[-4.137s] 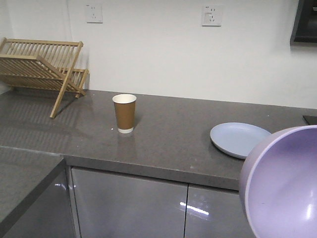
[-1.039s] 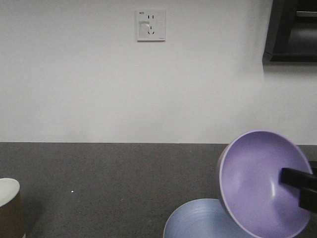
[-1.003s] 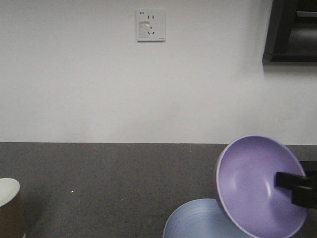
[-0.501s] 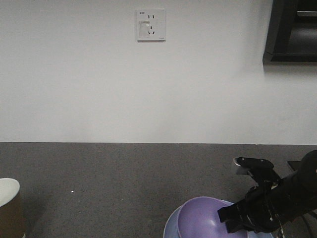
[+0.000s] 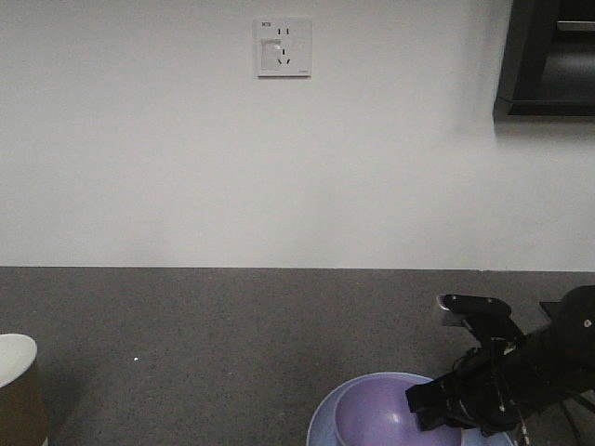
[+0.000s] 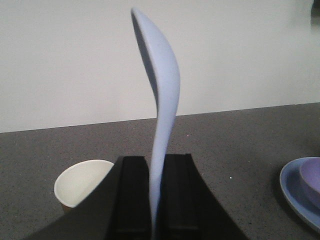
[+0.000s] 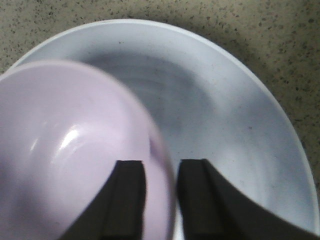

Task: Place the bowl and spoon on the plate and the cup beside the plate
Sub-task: 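Lower the lilac bowl onto the pale blue plate with the right gripper, then open the right gripper and raise it away from the bowl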

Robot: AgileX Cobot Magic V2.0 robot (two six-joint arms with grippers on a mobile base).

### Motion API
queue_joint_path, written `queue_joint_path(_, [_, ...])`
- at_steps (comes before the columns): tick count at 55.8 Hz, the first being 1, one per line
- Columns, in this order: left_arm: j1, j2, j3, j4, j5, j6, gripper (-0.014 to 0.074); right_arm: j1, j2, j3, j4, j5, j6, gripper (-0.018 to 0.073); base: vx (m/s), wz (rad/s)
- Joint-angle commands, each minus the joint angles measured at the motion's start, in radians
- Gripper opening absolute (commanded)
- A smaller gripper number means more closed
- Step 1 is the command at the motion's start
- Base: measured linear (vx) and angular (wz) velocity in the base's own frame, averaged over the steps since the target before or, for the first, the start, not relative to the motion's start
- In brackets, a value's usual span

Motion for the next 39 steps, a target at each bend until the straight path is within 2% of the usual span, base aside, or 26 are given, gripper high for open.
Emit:
queue_joint_path(1, [-0.005,0.009,-0.025,-0.015,-0.075,-0.002,-0.0003,0.001,-0.039,-0.036,0.018,-0.043,-0.001,0.0454,0.00,0.00])
queue_joint_path(10, [-0.005,0.009,-0.025,-0.015,-0.063,-0.002,-0.0003,0.001,-0.088,-0.040,-0.024,-0.075,-0.007,0.0610,0.00,0.00])
queue_joint_path(14, [-0.005,0.009,-0.025,-0.023,-0.049,-0.002,-0.0003,0.001,-0.130,-0.055,-0.064,-0.066,-0.009,0.0629,0.00,0.00])
queue_joint_path(19, [-0.005,0.011,-0.025,-0.048,-0.025,-0.002,-0.0003,0.001,-0.204,-0.074,-0.129,-0.033,-0.007,0.0604,0.00,0.00])
queue_joint_path(25, [-0.005,0.016,-0.025,-0.067,-0.001,0.000,-0.0003,0.001,-0.321,-0.072,-0.197,-0.001,0.017,0.0471,0.00,0.00])
queue_joint_path(30, [-0.005,0.030,-0.025,-0.067,0.019,0.000,-0.0001,0.001,-0.437,-0.049,-0.242,0.036,0.065,0.0242,0.00,0.00])
queue_joint_path(34, [-0.005,0.049,-0.032,-0.067,0.053,0.012,0.0000,0.001,-0.549,0.007,-0.250,0.047,0.080,0.0013,0.00,0.00])
queue_joint_path(35, [-0.005,0.055,-0.036,-0.066,0.069,0.017,0.0000,0.001,-0.573,0.023,-0.250,0.041,0.082,-0.0015,0.00,0.00])
queue_joint_path(39, [-0.005,0.096,-0.062,-0.067,0.130,0.070,0.0000,0.001,-0.683,0.104,-0.249,0.004,0.089,-0.0015,0.00,0.00])
